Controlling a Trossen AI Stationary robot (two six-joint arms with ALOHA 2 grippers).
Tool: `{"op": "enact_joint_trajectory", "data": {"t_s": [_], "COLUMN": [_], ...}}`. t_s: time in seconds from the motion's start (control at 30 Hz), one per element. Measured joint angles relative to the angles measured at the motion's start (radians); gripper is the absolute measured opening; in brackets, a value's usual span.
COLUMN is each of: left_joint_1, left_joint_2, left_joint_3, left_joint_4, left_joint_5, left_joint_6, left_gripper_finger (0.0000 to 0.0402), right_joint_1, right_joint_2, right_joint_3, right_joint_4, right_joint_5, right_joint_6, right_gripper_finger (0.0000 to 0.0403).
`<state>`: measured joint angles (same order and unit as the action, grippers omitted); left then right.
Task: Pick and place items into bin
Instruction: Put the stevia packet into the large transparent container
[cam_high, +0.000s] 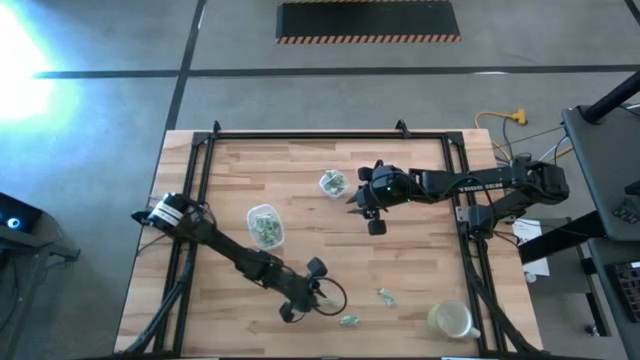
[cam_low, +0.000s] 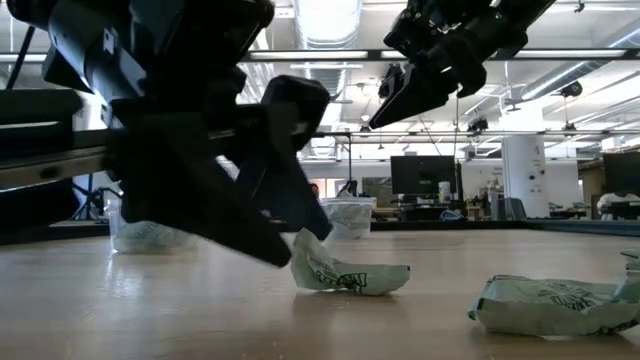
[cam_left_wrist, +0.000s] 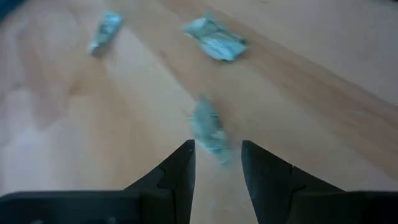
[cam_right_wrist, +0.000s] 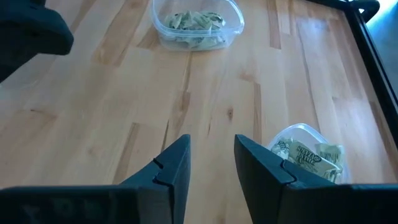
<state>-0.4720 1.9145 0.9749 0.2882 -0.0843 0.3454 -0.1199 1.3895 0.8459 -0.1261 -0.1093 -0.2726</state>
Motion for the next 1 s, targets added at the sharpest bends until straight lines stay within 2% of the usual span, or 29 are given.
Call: {"op": "enact_joint_trajectory", "data": {"t_s": [0.5, 1.0], "left_joint_1": [0.016, 0.028], "left_joint_2": [0.009, 0.009], "left_joint_3": [-0.002, -0.003], "left_joint_4": [0.028, 0.044], "left_joint_5": [0.029, 0.106], "left_joint_6": [-0.051, -0.078], "left_gripper_finger": [0.0114, 0.0114], "right_joint_1": [0.000, 0.000], "right_joint_2": [0.000, 0.000], "right_joint_3": [0.000, 0.000], "right_joint_4": [-0.001, -0.001], "right_joint_5": [0.000, 0.000], "right_joint_6": [0.004, 0.004], "right_gripper_finger": [0.0102, 0.0092]}}
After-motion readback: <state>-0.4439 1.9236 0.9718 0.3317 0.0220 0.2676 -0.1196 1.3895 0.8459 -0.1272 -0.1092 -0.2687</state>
